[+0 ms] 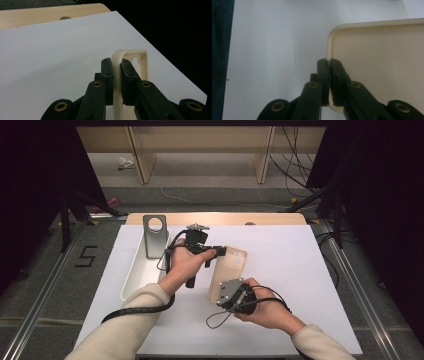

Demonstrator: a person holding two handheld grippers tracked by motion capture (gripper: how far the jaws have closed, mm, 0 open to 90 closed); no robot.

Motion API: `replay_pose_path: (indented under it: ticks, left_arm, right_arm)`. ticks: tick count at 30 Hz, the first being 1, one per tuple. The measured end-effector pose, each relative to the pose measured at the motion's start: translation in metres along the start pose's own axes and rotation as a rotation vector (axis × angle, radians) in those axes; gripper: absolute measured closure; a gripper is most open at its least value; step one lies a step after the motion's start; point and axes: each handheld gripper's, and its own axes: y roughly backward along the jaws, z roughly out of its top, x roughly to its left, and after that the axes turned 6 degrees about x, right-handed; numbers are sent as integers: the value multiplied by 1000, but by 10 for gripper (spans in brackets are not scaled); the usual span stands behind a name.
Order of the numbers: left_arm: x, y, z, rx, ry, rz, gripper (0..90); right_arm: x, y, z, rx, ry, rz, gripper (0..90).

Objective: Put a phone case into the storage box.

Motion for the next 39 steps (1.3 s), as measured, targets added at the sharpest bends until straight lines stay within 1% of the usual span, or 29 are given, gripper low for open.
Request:
replay_pose_path:
  ticks: [1,2,3,4,5,7,8,10,12,14,16,17,18,20,21,24,26,30,32,33,34,37,39]
  left_arm:
    - [-1,1,0,-1,-22,7,824]
    - [-2,1,0,-3,-50,26,824]
    - [-2,2,0,-9,-70,43,824]
    - [-1,3,0,-16,-70,42,824]
    - [0,4,0,-23,-67,38,824]
    - [2,6,0,-38,-76,42,823]
    - [3,8,0,-46,-84,51,823]
    - [6,10,0,-55,-98,64,823]
    - [8,13,-1,-70,-107,75,822]
    - [9,16,-1,-84,-125,87,822]
    - [11,19,-1,-102,-147,104,821]
    - [11,20,-2,-106,-157,112,821]
    - [12,22,-2,-114,-166,119,821]
    - [14,26,-2,-130,-186,134,821]
    - [14,27,-2,-135,-189,138,821]
    - [18,31,-2,-149,-197,144,821]
    - [20,34,-2,-158,-197,145,820]
    - [24,39,-3,-180,-205,152,820]
    - [26,42,-4,-198,-201,155,820]
    - [27,44,-4,-204,-201,157,820]
    - [28,46,-5,-208,-199,155,820]
    - [32,51,-6,-222,-202,160,820]
    - [34,55,-6,-229,-206,166,820]
  right_arm:
    - [0,0,0,-7,-7,0,857]
    - [-1,0,-1,-6,-10,-11,835]
    - [-2,0,-2,-11,-15,-21,816]
    - [-3,0,-4,-28,-17,-25,799]
    - [-4,1,-5,-31,-35,-27,771]
    - [-7,1,-8,-48,-52,-46,695]
    - [-8,1,-9,-50,-64,-45,665]
    - [-9,2,-11,-59,-84,-59,588]
    - [-11,1,-12,-69,-97,-62,531]
    - [-11,0,-13,-78,-101,-73,495]
    - [-12,1,-14,-80,-125,-72,452]
    - [-13,1,-15,-89,-124,-84,433]
    - [-14,2,-16,-94,-131,-87,424]
    - [-16,4,-19,-106,-167,-90,393]
    - [-18,5,-22,-118,-175,-99,393]
    - [-21,8,-27,-128,-207,-96,397]
    - [-23,9,-30,-142,-217,-107,383]
    - [-27,12,-35,-161,-257,-119,349]
    - [-29,13,-38,-174,-276,-117,347]
    - [-30,14,-40,-180,-284,-125,338]
    - [-31,15,-42,-187,-293,-123,329]
    - [-33,18,-48,-209,-326,-135,300]
    - [-36,20,-52,-221,-359,-137,285]
